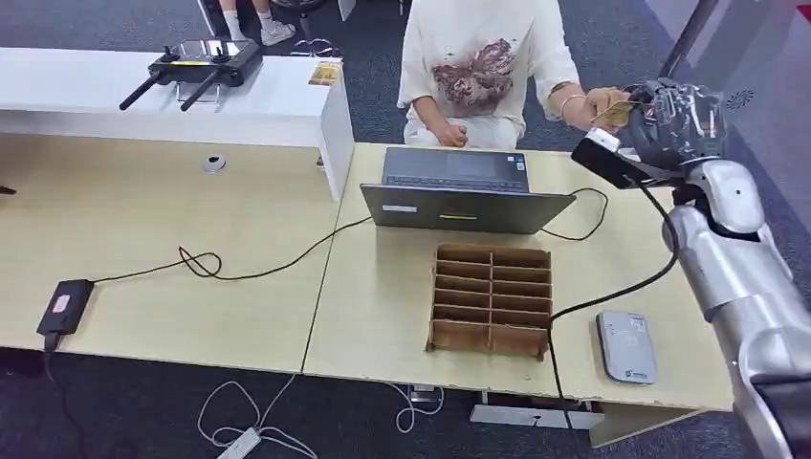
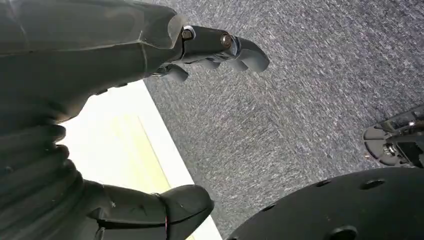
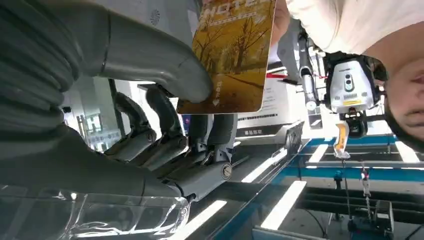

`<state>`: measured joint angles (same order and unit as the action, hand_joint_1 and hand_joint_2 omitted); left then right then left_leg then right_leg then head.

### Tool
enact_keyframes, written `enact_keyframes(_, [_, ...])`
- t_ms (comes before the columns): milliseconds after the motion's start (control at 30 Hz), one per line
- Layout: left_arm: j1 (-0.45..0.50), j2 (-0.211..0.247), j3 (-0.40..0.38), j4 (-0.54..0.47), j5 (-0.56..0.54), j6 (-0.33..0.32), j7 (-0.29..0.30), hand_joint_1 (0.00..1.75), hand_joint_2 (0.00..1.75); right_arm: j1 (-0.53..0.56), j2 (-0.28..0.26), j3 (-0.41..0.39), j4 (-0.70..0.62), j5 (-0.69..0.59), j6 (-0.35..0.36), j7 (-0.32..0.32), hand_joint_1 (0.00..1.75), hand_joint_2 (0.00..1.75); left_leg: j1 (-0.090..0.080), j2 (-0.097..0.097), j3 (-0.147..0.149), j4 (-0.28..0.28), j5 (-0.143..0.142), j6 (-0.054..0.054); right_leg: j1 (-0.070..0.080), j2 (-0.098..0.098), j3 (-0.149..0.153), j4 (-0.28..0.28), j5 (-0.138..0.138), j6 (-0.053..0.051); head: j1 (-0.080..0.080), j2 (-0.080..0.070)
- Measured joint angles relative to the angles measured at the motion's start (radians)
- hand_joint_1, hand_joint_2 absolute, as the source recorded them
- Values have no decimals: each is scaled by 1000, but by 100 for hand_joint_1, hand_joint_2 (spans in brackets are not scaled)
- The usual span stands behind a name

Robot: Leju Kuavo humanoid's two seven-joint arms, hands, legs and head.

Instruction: Pass the card to the sensor for recognition and then transmit it.

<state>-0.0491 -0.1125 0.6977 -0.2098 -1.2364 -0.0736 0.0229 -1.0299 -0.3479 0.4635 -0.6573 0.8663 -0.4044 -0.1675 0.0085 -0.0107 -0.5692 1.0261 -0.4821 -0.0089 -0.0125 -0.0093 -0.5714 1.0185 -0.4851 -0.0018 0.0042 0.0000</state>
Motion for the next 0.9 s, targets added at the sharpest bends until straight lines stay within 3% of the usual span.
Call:
enact_keyframes(567, [0,0,3,0,-6,-1,0,0,175,9,-5,-2,-2,-39,-3,0,175,175,0,0,0,0,0,0,0,0,0,0,0,0,0,0])
enact_keyframes(900, [0,0,8,0,-11,-1,-3,0,175,36,-5,-33,-9,-117,42,-32,175,175,0,0,0,0,0,0,0,0,0,0,0,0,0,0])
